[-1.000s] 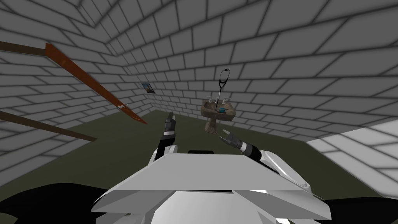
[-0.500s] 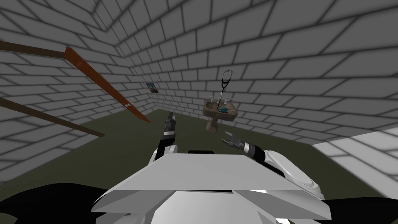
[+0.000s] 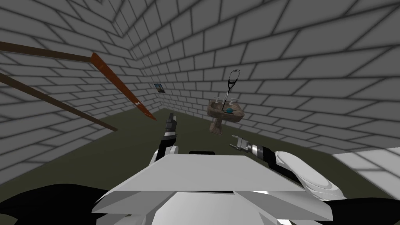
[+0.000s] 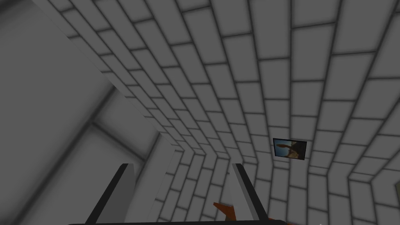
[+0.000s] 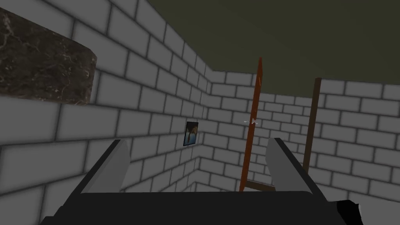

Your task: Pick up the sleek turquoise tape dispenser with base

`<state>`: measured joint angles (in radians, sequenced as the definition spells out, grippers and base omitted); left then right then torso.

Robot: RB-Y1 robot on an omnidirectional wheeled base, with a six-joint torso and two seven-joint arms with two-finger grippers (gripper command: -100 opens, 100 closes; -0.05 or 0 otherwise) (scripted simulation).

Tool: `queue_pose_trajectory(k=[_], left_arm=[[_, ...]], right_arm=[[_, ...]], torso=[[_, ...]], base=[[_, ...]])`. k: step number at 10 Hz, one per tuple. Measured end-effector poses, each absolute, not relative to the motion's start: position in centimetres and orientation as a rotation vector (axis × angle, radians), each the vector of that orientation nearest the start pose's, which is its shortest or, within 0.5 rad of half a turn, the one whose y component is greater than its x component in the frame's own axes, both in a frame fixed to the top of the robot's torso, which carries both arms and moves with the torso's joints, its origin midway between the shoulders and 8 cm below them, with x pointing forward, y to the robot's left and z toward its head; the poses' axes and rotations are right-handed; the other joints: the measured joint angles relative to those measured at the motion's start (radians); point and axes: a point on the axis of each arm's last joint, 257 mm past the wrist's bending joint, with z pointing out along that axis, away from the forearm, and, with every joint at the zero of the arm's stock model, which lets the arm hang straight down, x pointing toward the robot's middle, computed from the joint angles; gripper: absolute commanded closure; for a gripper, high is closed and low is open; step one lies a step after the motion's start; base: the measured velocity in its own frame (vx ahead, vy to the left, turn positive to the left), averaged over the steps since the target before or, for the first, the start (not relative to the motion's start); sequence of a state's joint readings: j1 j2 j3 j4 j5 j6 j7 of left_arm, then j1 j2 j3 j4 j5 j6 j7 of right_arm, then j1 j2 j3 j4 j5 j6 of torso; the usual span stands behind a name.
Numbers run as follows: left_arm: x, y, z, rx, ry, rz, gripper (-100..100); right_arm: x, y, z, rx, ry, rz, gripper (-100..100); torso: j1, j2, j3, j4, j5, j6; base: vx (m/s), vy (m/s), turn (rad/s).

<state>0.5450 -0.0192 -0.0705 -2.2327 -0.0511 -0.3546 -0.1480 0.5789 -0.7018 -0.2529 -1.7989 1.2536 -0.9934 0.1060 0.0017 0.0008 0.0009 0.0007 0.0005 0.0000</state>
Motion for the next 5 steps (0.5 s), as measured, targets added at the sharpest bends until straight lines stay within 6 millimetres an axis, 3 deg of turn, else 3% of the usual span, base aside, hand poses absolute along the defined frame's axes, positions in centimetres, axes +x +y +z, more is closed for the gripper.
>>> queue_pose_trajectory(k=[2, 5], left_arm=[[37.3, 26.2, -4.3, -0.763, 0.837, -1.134, 0], [37.3, 26.2, -4.3, -0.763, 0.837, -1.134, 0]], right_arm=[[27.3, -33.5, -30.7, -1.052, 1.889, 0.298, -100], [27.0, -38.4, -31.6, -1.174, 1.970, 0.162, -100]], torso=[[-0.002, -0.001, 0.000, 0.000, 0.000, 0.000], [0.000, -0.002, -0.001, 0.000, 0.000, 0.000]], base=[[-0.005, 0.034, 0.056], [0.010, 0.050, 0.142]])
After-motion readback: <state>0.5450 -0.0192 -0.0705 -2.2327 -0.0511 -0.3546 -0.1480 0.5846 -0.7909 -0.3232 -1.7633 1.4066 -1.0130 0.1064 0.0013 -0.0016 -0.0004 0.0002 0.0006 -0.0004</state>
